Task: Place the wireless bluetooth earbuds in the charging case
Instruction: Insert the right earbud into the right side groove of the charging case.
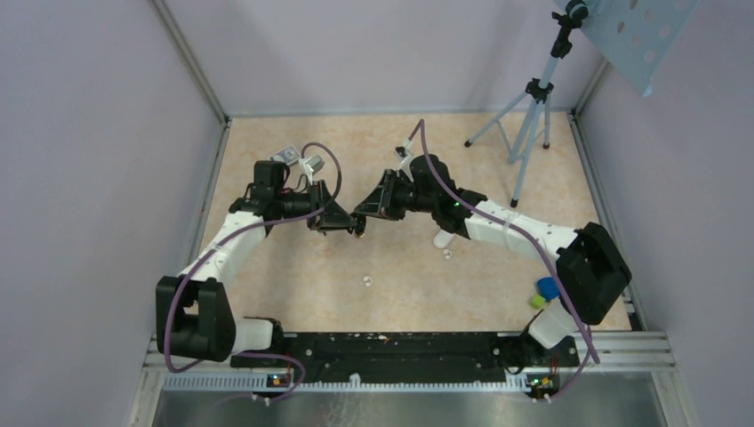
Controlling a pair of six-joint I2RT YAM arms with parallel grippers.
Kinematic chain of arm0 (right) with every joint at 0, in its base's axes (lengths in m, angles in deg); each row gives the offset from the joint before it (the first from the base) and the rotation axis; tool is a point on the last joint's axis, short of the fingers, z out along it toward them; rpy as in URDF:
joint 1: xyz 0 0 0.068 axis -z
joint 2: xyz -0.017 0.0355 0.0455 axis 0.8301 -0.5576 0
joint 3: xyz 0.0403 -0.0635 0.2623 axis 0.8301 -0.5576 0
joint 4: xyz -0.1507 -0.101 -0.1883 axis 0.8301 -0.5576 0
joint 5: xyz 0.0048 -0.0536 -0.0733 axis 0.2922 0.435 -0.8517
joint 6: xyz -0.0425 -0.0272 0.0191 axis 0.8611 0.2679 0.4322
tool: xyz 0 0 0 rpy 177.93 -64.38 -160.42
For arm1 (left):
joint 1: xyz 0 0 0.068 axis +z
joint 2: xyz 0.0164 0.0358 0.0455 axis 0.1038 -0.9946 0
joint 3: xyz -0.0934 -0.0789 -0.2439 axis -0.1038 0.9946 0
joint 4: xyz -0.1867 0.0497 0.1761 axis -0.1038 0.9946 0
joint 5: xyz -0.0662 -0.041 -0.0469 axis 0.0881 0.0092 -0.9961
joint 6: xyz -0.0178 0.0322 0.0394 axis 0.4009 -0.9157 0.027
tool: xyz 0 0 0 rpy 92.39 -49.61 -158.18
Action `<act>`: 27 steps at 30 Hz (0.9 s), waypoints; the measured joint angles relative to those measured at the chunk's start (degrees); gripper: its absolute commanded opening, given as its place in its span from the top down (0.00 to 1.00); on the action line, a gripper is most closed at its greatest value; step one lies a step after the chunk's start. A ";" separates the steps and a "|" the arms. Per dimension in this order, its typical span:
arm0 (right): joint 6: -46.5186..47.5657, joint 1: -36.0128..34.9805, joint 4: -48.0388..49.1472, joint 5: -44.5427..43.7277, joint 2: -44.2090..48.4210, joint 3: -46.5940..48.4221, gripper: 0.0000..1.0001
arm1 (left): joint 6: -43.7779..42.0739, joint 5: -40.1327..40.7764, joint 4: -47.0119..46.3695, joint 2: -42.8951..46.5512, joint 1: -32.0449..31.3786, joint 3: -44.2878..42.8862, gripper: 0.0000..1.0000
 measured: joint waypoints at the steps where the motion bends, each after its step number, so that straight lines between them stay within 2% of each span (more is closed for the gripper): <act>1: 0.02 0.00 -0.02 -0.02 -0.07 0.04 0.83 | 0.00 0.07 0.13 0.07 0.02 0.00 1.00; 6: 0.55 0.02 -0.35 -0.59 -0.17 0.33 0.82 | 0.00 0.07 0.39 0.09 0.04 0.00 1.00; 13: 1.90 0.22 -1.75 -2.10 -0.17 0.39 0.66 | 0.02 -0.17 0.83 0.09 0.04 0.00 1.00; 27: 7.39 0.33 -8.98 -4.42 2.27 2.23 0.67 | 0.04 -1.33 1.03 0.09 0.04 -0.02 1.00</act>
